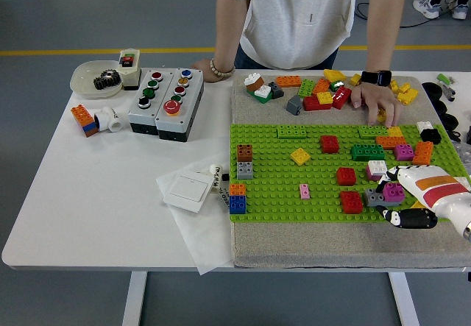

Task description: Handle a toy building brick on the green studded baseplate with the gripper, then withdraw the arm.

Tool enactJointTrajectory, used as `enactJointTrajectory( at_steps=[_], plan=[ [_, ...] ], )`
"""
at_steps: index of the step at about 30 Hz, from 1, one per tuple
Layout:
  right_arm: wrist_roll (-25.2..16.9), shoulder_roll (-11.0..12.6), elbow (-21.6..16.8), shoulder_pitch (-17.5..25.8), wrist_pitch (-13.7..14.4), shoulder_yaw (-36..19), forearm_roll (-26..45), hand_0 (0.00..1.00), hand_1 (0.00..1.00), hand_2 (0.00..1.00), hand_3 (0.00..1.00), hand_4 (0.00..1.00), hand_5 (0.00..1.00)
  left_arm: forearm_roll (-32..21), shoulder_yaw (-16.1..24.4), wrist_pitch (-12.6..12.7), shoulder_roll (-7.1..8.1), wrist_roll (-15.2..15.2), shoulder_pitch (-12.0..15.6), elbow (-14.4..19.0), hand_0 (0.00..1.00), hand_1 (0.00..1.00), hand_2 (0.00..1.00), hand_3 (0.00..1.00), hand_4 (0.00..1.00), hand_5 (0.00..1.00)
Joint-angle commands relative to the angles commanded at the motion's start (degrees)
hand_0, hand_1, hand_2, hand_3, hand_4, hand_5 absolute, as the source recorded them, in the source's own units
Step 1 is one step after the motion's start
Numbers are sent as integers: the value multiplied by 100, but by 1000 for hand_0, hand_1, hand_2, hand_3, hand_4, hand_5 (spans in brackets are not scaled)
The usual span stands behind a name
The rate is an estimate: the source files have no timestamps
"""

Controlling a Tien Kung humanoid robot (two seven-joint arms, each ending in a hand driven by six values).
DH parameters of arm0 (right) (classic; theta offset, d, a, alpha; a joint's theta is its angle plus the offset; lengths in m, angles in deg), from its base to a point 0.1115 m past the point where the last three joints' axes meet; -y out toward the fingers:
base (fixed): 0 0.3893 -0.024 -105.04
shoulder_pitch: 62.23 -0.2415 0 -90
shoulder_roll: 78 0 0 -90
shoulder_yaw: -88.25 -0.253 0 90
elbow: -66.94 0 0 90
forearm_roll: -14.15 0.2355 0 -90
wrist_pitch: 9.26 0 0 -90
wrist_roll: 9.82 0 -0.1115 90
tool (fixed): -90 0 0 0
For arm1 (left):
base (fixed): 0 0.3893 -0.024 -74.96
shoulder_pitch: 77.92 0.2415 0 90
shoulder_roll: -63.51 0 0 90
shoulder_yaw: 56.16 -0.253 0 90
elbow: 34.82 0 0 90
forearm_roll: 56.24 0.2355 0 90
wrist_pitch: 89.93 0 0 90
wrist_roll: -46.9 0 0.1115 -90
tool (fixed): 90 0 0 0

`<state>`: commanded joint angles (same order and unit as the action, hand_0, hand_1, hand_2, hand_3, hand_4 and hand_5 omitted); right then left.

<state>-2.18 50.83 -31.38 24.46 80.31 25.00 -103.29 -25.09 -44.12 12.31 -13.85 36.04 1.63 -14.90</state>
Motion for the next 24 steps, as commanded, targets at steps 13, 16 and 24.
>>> enactJointTrajectory(
  at_steps=[13, 16, 24],
  plan=[
    [-843, -164, 204, -3, 2309, 255, 1905, 767, 755, 789, 791, 946, 547, 58, 33, -11, -11, -21, 28, 4, 731, 747, 772, 598, 618, 645],
    [-1303, -189, 208, -41, 2499, 231, 2613, 767, 755, 789, 791, 946, 547, 74, 40, -16, -10, -27, 25, 5, 731, 747, 772, 598, 618, 645],
    [-2587, -382, 436, -227, 2194, 89, 4549, 857, 823, 857, 891, 998, 950, 31, 20, -11, -3, -13, 21, 2, 731, 747, 772, 598, 619, 646]
  ],
)
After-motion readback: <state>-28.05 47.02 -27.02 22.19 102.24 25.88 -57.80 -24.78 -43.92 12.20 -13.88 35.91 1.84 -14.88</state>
